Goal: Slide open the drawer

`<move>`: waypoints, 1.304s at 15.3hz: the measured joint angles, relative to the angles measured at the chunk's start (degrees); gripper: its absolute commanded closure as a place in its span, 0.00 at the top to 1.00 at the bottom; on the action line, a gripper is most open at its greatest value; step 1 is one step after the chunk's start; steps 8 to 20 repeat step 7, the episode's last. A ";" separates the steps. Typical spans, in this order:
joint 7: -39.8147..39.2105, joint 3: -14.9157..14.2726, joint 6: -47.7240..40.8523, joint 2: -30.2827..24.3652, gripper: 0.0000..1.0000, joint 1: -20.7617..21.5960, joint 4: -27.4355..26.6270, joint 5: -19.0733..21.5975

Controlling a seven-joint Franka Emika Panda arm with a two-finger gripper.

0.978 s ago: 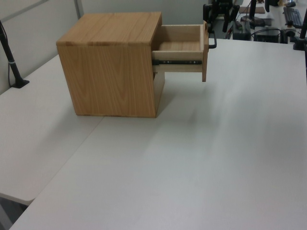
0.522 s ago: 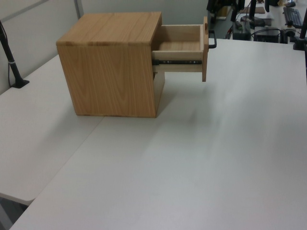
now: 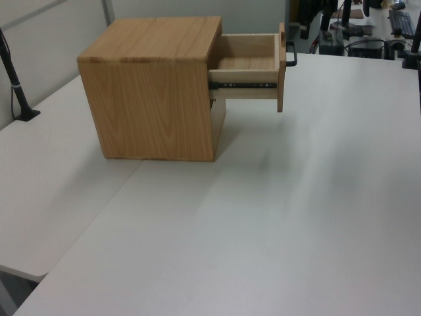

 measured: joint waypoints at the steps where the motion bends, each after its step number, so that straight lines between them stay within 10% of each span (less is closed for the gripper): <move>1: -2.57 -0.33 0.00 0.00 1.00 0.53 -0.19 -0.21; 20: -10.03 -0.60 0.00 0.00 1.00 0.75 -1.24 -0.95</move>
